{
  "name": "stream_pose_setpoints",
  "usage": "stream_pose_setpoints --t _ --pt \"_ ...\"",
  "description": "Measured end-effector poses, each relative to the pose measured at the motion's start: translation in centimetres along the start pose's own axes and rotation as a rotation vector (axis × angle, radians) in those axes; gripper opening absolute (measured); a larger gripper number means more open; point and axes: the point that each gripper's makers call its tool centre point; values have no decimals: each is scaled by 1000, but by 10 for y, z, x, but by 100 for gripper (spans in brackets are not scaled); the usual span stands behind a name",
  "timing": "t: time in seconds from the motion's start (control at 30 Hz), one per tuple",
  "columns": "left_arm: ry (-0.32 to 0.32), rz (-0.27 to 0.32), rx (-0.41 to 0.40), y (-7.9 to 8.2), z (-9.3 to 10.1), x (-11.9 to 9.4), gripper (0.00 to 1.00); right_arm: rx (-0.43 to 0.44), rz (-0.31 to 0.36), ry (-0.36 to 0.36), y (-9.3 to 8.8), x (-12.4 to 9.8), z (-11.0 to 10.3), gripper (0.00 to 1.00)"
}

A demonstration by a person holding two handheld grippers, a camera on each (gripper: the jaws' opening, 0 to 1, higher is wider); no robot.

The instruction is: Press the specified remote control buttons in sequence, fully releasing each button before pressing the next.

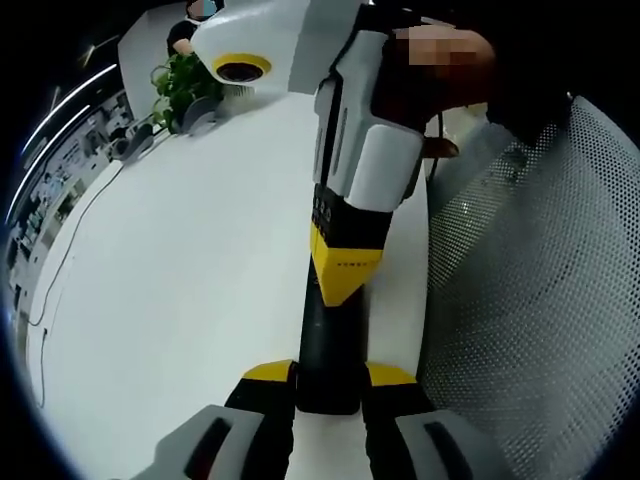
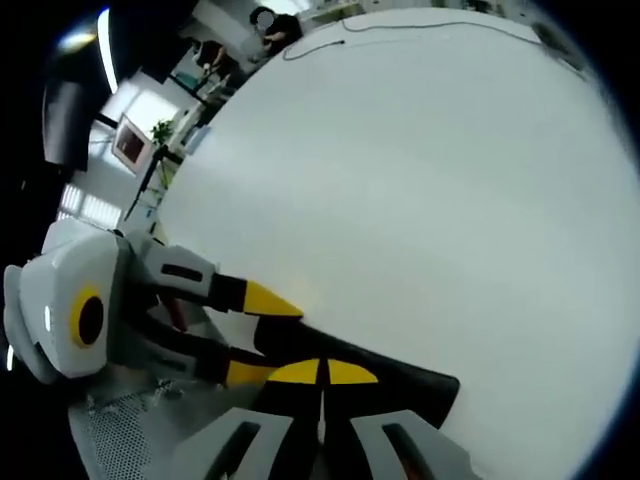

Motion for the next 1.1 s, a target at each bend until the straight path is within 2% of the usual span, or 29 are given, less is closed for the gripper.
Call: stream_pose_setpoints --t 0.2,0.53,0.63,1.1 --pt "4 7 -6 0 0 0 25 114 4 40 1 -1 1 0" --pt "4 4 -3 0 1 0 25 111 34 63 5 -3 -6 0" --pt "4 2 -2 0 0 0 25 124 25 87 3 0 -9 0" --pt "0 -4 5 0 1 0 25 111 2 85 0 6 -11 0"
Point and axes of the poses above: the point that each gripper's makers call its tool centre point, and the gripper's own axes: x roughly forward along the fingers, z roughly to its right, y roughly out of its top, and after that the axes turned 1 degree about -x, right-handed
